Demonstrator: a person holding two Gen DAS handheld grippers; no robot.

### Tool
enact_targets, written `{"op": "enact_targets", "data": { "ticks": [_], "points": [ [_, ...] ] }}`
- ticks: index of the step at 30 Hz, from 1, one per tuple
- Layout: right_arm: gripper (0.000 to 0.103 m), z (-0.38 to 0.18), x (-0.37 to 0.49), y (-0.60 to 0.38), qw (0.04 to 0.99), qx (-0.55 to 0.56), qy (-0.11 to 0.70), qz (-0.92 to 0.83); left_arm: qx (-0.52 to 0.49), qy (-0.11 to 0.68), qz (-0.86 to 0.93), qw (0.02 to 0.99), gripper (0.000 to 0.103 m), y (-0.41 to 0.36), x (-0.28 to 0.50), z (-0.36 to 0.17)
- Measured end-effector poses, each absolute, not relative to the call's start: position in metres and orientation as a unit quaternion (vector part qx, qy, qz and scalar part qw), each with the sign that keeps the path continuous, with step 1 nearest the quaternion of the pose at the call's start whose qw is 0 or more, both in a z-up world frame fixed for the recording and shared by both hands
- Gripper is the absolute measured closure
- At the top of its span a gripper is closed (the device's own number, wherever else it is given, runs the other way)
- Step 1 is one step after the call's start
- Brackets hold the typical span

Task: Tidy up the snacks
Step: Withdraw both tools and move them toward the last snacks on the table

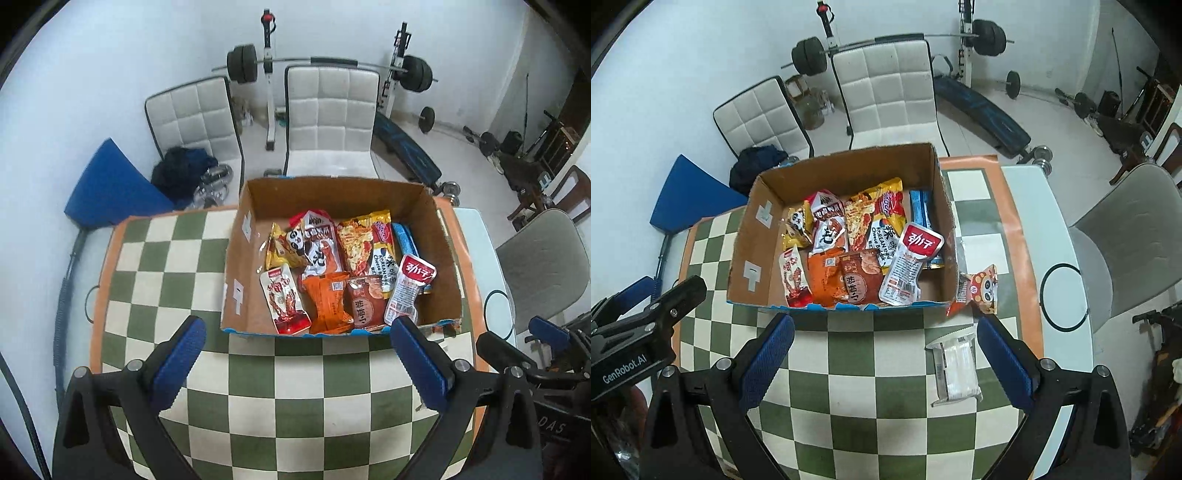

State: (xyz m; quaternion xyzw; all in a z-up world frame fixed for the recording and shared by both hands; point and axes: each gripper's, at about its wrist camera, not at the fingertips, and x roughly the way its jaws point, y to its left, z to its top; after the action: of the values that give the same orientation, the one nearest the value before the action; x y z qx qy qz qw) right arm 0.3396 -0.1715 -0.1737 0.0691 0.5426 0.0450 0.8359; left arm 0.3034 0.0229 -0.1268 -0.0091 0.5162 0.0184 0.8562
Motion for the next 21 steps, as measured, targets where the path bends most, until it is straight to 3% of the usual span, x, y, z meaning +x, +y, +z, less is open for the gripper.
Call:
{"op": "enact_targets", "data": {
  "ticks": [14,21],
  "points": [
    [0.002,-0.135,0.285,-0.157,0.859,0.072,0.505,0.045,-0.008,0.484,0.0,0.875,0.001,0.027,0.254,-0.099],
    [0.002,-0.141,0.265,-0.175,0.856,0.136,0.496,0.056,-0.006,0.493,-0.012,0.87,0.001,0.014,0.243,-0.106]
  ]
}}
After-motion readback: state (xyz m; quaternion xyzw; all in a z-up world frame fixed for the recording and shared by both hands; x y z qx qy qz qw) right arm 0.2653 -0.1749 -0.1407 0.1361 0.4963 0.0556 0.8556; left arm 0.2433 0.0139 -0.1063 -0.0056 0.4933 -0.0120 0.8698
